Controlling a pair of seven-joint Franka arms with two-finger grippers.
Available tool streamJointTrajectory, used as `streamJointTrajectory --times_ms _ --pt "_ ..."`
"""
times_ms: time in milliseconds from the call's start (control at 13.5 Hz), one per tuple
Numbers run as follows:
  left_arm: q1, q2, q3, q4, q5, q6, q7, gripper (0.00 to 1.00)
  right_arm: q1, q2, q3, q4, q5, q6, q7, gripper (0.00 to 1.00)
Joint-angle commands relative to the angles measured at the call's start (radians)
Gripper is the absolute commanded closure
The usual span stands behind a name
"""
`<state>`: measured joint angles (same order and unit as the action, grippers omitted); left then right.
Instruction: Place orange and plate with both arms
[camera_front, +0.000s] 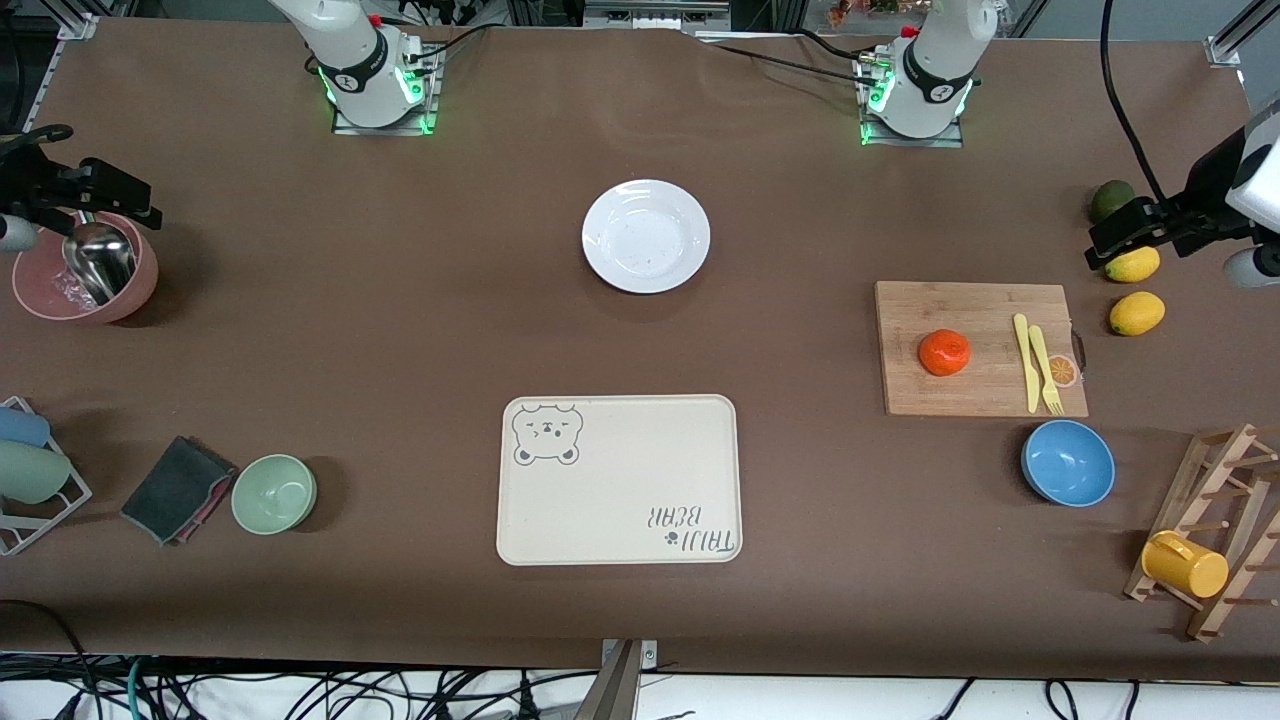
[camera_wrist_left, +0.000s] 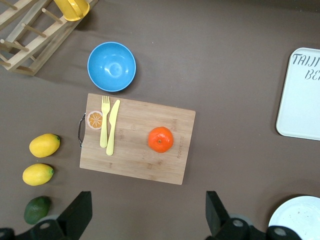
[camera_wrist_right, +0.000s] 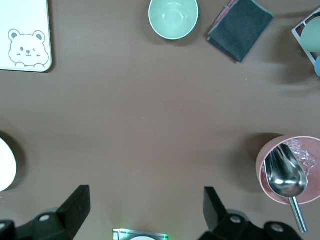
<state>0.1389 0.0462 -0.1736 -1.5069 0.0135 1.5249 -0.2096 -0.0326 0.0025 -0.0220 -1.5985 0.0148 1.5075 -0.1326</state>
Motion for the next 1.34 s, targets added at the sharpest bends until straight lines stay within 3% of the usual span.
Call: streamJointTrajectory --times_ms 0,371,1262 --pt "0.007 0.014 0.005 0.033 -0.014 -0.017 0.021 0.0 -0.001 -0.013 0.002 -0.012 -0.004 0.008 -0.013 0.0" --pt "0.027 0.012 0.014 0.034 -0.026 -0.017 0.182 0.0 -0.001 -0.013 0.002 -0.012 -0.004 0.0 -0.015 0.0" --pt "0.042 0.008 0.016 0.036 -0.015 -0.019 0.191 0.0 0.0 -0.012 0.002 -0.011 -0.006 0.003 -0.015 0.0"
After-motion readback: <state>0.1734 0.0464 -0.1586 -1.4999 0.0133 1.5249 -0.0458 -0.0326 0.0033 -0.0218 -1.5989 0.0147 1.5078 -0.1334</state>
